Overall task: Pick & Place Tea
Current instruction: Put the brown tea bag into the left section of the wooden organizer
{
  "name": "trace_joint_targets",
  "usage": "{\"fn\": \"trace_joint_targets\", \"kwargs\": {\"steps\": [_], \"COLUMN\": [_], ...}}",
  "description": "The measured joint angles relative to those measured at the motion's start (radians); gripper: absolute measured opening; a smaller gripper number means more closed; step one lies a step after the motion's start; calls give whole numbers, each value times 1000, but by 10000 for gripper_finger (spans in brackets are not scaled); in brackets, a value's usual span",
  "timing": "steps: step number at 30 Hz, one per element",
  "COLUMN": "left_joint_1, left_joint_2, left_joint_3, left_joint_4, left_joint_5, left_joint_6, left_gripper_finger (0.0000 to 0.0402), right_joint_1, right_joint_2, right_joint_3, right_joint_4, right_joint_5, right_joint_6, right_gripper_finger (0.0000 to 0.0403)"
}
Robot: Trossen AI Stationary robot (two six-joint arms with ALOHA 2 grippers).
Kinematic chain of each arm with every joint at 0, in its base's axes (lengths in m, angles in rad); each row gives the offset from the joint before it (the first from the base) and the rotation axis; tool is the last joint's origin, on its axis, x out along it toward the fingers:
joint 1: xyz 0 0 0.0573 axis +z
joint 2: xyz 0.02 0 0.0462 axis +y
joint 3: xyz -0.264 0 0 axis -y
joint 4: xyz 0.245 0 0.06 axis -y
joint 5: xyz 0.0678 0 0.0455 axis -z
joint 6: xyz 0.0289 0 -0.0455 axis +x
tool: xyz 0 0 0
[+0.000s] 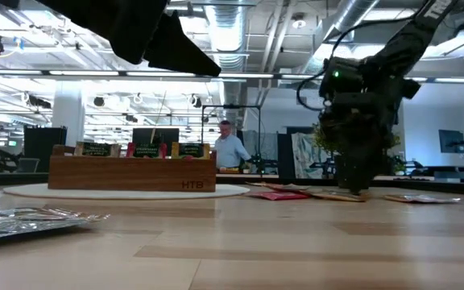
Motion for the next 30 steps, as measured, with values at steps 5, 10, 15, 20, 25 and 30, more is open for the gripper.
{"fn": "trace_joint_targets", "kwargs": {"steps": [5,10,15,20,25,30], "left_joint_1": [0,0,0,0,8,53], "left_joint_2": [0,-1,-1,-1,-1,-1], "left_joint_3": [0,0,0,0,0,0], "left_joint_4": [-10,-14,-17,-28,-33,-5], "left_joint_5": [6,9,9,9,31,118], "left_joint_6": [-24,-27,-27,-36,-129,-202], "left_gripper_finger": [99,99,99,99,99,107], "right_joint_1": [-2,2,37,95,168,280], "right_joint_2": [102,173,181,182,104,-17], "right_joint_3": [4,26,38,50,71,114], "right_joint_4": [110,130,128,126,96,102], "right_joint_5": [-93,-136,-95,-22,107,238], "right_joint_6": [6,-31,-111,-166,-169,-148], "right_gripper_finger": [159,132,64,8,2,1]}}
